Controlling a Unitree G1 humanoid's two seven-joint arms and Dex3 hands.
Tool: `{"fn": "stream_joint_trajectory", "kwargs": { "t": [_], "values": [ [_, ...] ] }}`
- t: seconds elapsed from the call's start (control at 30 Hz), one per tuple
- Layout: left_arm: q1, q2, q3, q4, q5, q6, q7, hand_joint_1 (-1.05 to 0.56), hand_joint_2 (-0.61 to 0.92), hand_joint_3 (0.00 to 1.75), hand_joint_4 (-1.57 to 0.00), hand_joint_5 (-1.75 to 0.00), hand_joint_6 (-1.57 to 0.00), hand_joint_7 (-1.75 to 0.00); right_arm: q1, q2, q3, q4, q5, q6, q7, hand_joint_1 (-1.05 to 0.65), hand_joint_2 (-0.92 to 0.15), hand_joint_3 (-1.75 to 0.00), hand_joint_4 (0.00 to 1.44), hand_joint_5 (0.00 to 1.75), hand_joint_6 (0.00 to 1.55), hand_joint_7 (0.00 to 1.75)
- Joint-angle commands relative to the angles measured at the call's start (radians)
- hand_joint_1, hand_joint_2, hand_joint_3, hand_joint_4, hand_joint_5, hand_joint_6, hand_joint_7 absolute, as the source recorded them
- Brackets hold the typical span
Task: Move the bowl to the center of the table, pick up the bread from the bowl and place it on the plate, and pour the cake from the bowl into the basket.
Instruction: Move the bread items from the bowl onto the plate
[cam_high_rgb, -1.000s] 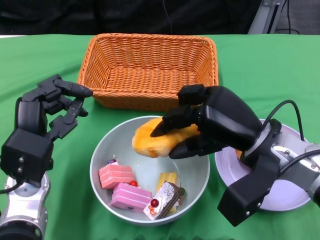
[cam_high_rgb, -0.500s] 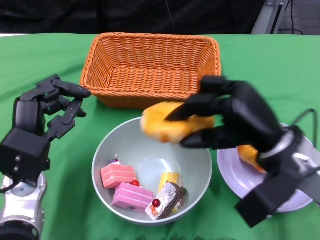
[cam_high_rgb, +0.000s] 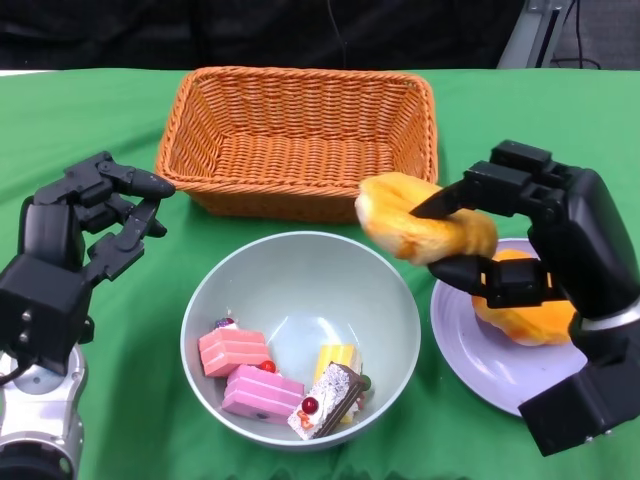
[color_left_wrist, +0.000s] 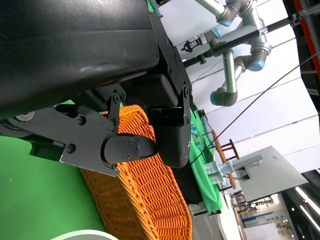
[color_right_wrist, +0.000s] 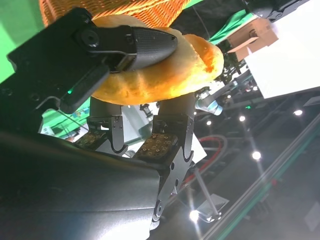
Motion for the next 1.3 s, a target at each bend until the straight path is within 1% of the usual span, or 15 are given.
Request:
{"fn": "stream_joint_trajectory", "kwargs": {
  "t": [0.03,0.17,0.27,0.37,0.53,0.7,0.83,1.0,1.17,1.3],
  "values": [
    [-0.006,0.022,0.01,0.013,-0.014,-0.002,-0.02,-0.13,0.88,0.44,-0.84,-1.32,-0.9,-0.92,0.041,-0.007,-0.041,-0.009,0.013,0.009,-0.029,-0.14,-0.44,-1.03,0.83,1.49,0.83,1.1],
    [-0.006,0.027,0.014,0.015,-0.015,-0.007,-0.027,-0.13,0.89,0.44,-0.85,-1.31,-0.91,-0.91,0.079,-0.013,-0.073,-0.018,0.002,0.044,-0.04,-0.08,-0.41,-1.01,0.82,1.52,0.83,1.07],
    [-0.005,0.031,0.017,0.013,-0.016,-0.004,-0.036,-0.13,0.89,0.44,-0.85,-1.31,-0.91,-0.91,0.1,-0.018,-0.096,-0.007,-0.015,0.06,-0.077,-0.06,-0.41,-1.0,0.82,1.55,0.85,1.05],
    [-0.01,0.033,0.021,0.021,-0.023,-0.003,-0.054,-0.12,0.89,0.44,-0.84,-1.32,-0.91,-0.91,0.101,-0.024,-0.111,0.053,-0.047,0.059,-0.16,-0.02,-0.41,-0.98,0.82,1.59,0.86,1.04],
    [-0.011,0.036,0.024,0.029,-0.029,-0.002,-0.07,-0.11,0.88,0.44,-0.83,-1.32,-0.91,-0.9,0.074,-0.036,-0.102,0.165,-0.091,0.065,-0.276,-0.02,-0.41,-0.97,0.8,1.62,0.88,1.01],
    [-0.01,0.036,0.024,0.026,-0.026,-0.004,-0.069,-0.12,0.88,0.43,-0.85,-1.3,-0.92,-0.88,0.051,-0.048,-0.085,0.23,-0.114,0.067,-0.34,-0.04,-0.44,-0.92,0.8,1.63,0.87,1.0],
    [-0.007,0.035,0.024,0.022,-0.026,-0.006,-0.07,-0.12,0.88,0.44,-0.86,-1.31,-0.93,-0.88,0.026,-0.051,-0.071,0.301,-0.124,0.063,-0.392,-0.04,-0.44,-0.91,0.81,1.63,0.88,0.98],
    [-0.004,0.042,0.018,0.021,-0.009,-0.018,-0.057,-0.12,0.88,0.44,-0.85,-1.31,-0.92,-0.89,0.004,-0.053,-0.05,0.371,-0.126,0.057,-0.433,-0.05,-0.44,-0.9,0.82,1.64,0.88,0.96],
    [-0.003,0.04,0.024,0.02,-0.025,-0.01,-0.077,-0.12,0.89,0.45,-0.85,-1.31,-0.91,-0.9,-0.007,-0.048,-0.034,0.41,-0.109,0.064,-0.428,-0.04,-0.45,-0.88,0.82,1.64,0.91,0.94],
    [0.0,0.042,0.02,0.016,-0.014,-0.012,-0.065,-0.13,0.88,0.44,-0.85,-1.31,-0.91,-0.9,-0.01,-0.034,-0.03,0.442,-0.081,0.07,-0.394,-0.02,-0.49,-0.8,0.82,1.62,0.92,0.9]
  ]
}}
